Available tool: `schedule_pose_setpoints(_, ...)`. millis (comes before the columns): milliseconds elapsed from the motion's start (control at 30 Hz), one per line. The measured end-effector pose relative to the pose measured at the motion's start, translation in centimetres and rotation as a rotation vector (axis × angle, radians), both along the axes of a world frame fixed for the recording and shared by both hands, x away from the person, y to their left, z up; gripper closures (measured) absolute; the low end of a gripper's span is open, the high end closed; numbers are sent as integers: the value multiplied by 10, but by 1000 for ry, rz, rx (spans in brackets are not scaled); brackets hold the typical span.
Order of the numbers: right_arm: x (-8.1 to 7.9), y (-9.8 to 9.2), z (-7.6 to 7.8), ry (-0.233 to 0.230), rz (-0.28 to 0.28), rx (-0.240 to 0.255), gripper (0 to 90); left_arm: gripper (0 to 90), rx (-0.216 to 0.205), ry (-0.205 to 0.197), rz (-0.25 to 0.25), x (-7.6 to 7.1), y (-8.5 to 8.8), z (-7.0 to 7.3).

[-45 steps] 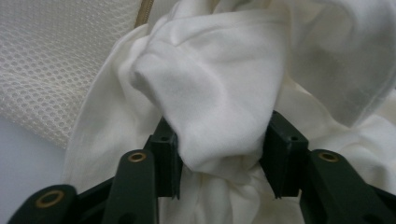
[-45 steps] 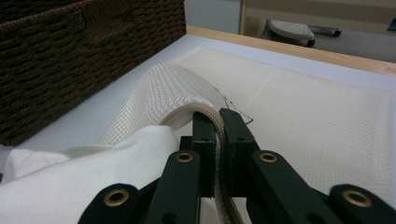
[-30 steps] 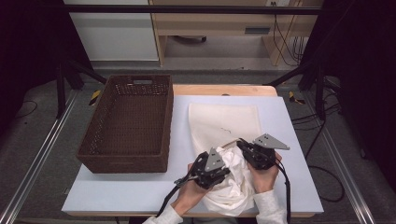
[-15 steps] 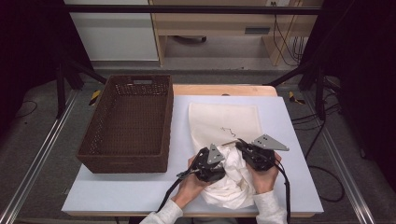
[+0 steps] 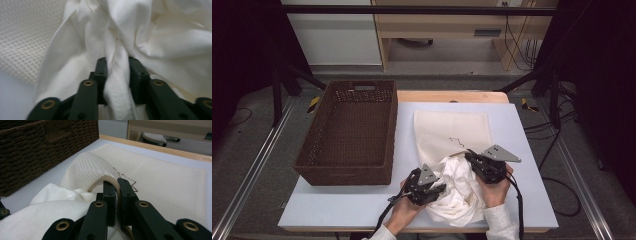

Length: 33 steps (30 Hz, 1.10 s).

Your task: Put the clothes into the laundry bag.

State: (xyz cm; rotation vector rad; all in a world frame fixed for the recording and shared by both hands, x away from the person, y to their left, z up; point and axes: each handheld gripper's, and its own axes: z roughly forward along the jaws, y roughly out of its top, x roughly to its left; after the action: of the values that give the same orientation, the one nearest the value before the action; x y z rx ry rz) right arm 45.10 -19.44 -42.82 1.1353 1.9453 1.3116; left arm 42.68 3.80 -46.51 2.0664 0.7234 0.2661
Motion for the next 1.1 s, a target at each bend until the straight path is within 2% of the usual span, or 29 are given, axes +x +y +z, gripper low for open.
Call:
schedule_pose_setpoints(67,0,0,-1,4,2,10,856,785,-26,-26,-1,-3,-1,5)
schedule_pose_setpoints(100,1,0,-2,6,4,15,856,787,-58,-51,-12,-6,-5,12)
schedule_pose_setpoints(133,1,0,-2,7,3,22,857,788,-61,-65,-16,-8,-8,16)
schedule_pose_setpoints(200,0,0,-1,5,2,23,857,788,-41,-90,-22,-9,-18,21)
schedule_pose_setpoints(233,0,0,-1,5,0,21,857,788,-41,-90,-22,-9,-18,21)
schedule_pose_setpoints(267,0,-1,-1,7,-2,23,857,787,-15,-103,-31,-7,-28,24)
schedule_pose_setpoints(367,1,-3,-1,13,-5,36,857,783,3,-88,-36,-2,-36,23)
schedule_pose_setpoints(400,1,-5,0,12,-9,40,857,781,66,-80,-39,7,-43,19)
schedule_pose_setpoints(433,0,-5,1,11,-7,44,858,779,111,-68,-30,12,-46,15)
schedule_pose_setpoints(467,0,-5,2,13,2,55,859,776,132,-47,-22,17,-48,11)
schedule_pose_setpoints(567,-5,-4,9,-9,23,50,859,772,128,8,-12,25,-44,7)
schedule_pose_setpoints(633,-6,-5,12,-18,30,60,859,767,133,8,-11,25,-43,7)
schedule_pose_setpoints(700,-9,-7,16,-33,37,73,859,757,152,-30,-15,21,-42,8)
schedule_pose_setpoints(733,-10,-8,16,-31,37,79,859,733,150,-42,-11,18,-40,9)
schedule_pose_setpoints(767,-9,-9,14,-28,36,73,858,587,151,-79,16,14,-34,13)
schedule_pose_setpoints(867,-7,-9,9,-12,39,64,858,338,109,-135,57,8,-16,21)
schedule_pose_setpoints(900,-6,-8,8,-8,37,61,858,304,109,-135,57,8,-16,21)
schedule_pose_setpoints(967,-6,-8,7,-9,40,59,858,275,93,-170,111,8,-4,23)
schedule_pose_setpoints(1000,-7,-6,7,-7,41,54,857,209,96,-148,156,15,4,21)
schedule_pose_setpoints(1067,-6,-4,5,-4,44,44,857,188,79,-81,158,28,7,14)
schedule_pose_setpoints(1100,-6,-2,3,1,46,42,857,199,79,-81,158,28,7,14)
